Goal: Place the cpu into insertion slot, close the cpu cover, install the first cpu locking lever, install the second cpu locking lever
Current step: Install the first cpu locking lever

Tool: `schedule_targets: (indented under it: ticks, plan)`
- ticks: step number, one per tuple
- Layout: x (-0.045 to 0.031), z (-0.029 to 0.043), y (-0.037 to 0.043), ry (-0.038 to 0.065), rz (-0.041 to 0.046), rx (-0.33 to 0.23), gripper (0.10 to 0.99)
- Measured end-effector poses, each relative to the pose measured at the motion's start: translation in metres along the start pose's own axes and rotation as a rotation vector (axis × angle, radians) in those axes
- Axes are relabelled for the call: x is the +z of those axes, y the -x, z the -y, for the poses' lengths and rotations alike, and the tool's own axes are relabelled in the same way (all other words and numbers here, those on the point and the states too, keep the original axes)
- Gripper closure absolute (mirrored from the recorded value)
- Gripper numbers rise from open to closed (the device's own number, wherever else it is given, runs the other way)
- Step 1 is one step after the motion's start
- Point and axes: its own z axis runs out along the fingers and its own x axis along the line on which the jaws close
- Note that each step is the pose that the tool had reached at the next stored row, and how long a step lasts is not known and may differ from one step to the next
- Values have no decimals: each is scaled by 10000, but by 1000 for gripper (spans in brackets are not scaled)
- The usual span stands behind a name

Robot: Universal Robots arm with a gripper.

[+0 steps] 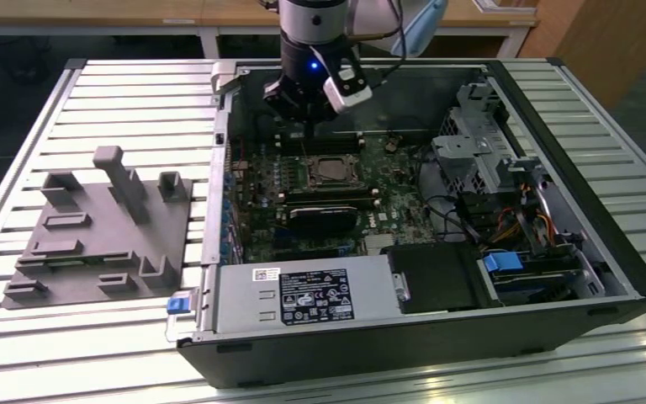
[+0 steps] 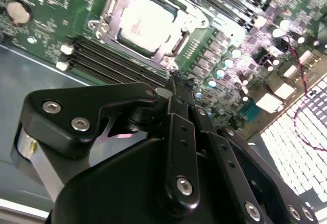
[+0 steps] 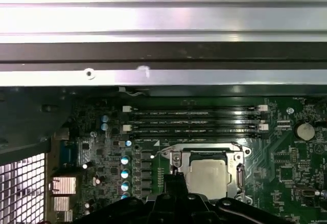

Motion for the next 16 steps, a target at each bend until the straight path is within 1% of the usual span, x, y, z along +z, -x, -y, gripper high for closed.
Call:
schedule_targets:
  ticks: [4,6,12,16]
  plan:
    - [5,3,-111,2,18,-11,980]
    - [6,4,-150,2,24,-12,980]
    - [22,1,-234,3,34,-18,980]
    - [38,-26,-256,3,37,-25,980]
